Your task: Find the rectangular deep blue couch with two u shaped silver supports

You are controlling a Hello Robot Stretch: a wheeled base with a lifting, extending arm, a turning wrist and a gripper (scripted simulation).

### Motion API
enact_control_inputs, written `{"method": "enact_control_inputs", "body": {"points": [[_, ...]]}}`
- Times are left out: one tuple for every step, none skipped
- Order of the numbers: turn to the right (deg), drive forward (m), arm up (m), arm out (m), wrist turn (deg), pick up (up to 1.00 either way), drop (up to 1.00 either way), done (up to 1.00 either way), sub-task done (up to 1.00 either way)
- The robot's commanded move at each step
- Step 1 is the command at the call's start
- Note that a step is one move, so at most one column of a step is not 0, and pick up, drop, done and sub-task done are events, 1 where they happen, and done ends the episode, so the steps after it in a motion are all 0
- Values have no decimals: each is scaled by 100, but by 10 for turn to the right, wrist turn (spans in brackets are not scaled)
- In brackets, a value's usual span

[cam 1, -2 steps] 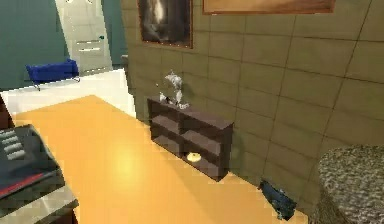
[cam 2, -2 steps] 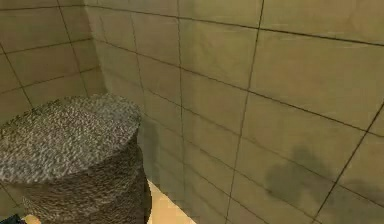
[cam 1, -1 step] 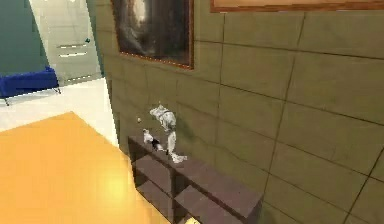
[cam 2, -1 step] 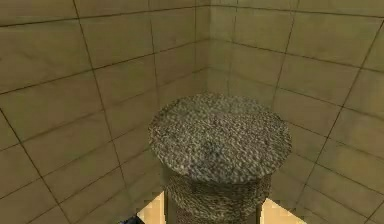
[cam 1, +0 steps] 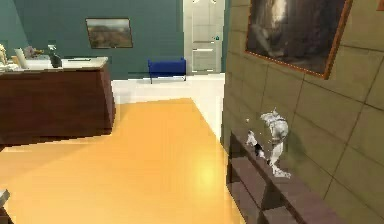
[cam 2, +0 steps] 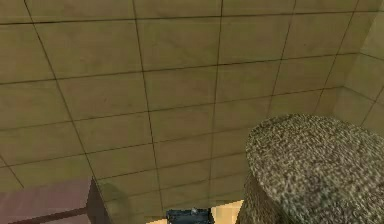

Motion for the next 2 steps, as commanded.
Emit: {"method": "enact_control_inputs", "body": {"points": [[0, 5, 0, 0, 0, 0, 0, 0, 0], [-150, 0, 0, 0, 0, 0, 0, 0, 0]]}}
